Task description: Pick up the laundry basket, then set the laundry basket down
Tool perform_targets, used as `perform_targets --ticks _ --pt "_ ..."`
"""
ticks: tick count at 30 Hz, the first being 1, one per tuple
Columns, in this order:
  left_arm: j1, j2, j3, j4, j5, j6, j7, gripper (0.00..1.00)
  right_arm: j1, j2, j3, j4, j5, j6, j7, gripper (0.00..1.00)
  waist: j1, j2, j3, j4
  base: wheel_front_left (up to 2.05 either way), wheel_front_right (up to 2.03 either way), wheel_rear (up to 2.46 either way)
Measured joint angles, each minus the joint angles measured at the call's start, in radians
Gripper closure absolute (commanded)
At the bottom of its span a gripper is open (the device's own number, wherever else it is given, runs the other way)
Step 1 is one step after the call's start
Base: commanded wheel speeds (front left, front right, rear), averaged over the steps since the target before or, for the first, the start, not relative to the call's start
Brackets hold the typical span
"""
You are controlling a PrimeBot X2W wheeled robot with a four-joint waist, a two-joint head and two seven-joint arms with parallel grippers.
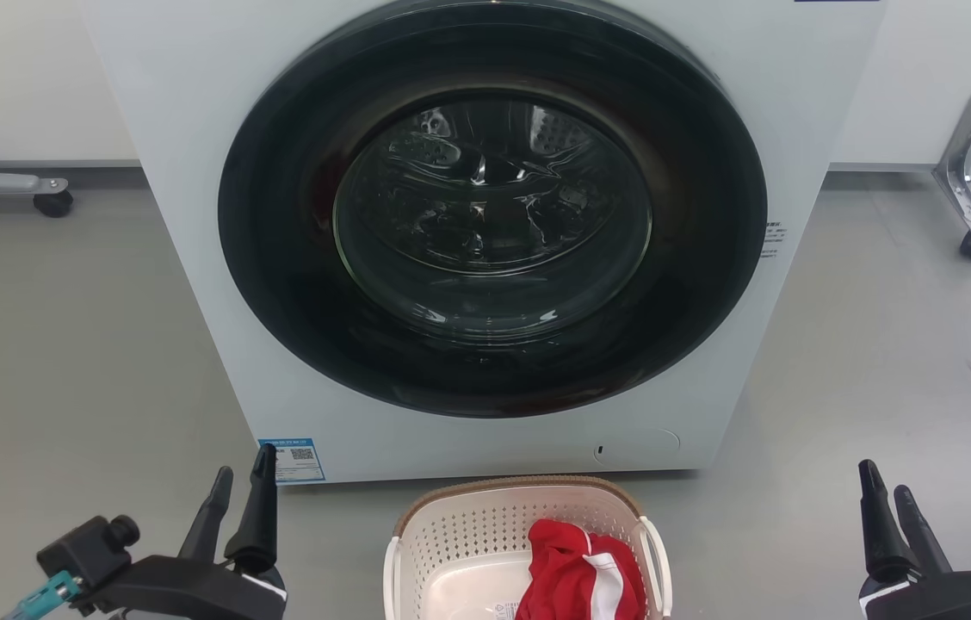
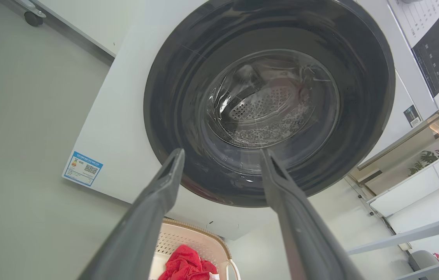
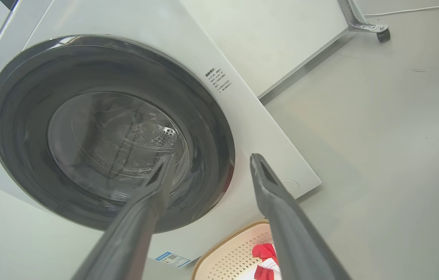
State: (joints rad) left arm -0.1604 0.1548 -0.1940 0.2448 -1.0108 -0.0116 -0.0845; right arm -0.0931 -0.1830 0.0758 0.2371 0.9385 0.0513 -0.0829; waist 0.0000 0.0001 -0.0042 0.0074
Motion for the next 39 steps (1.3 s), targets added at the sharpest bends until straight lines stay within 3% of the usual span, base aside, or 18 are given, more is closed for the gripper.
perform_targets --ticks 14,39 --pt "-0.003 0.032 -0.091 -0.015 0.213 0.042 -0.051 0.00 -0.001 -0.041 0.078 0.002 -0.206 -0.041 -0.053 0.00 0.0000 -0.0001 -0.006 0.004 0.00 0.00 0.00" --pt "-0.016 0.050 -0.189 0.030 0.477 0.114 -0.095 0.00 -0.005 -0.090 0.178 0.031 -0.496 -0.087 -0.135 0.00 0.0000 -0.0001 -0.012 0.003 0.00 0.00 0.00"
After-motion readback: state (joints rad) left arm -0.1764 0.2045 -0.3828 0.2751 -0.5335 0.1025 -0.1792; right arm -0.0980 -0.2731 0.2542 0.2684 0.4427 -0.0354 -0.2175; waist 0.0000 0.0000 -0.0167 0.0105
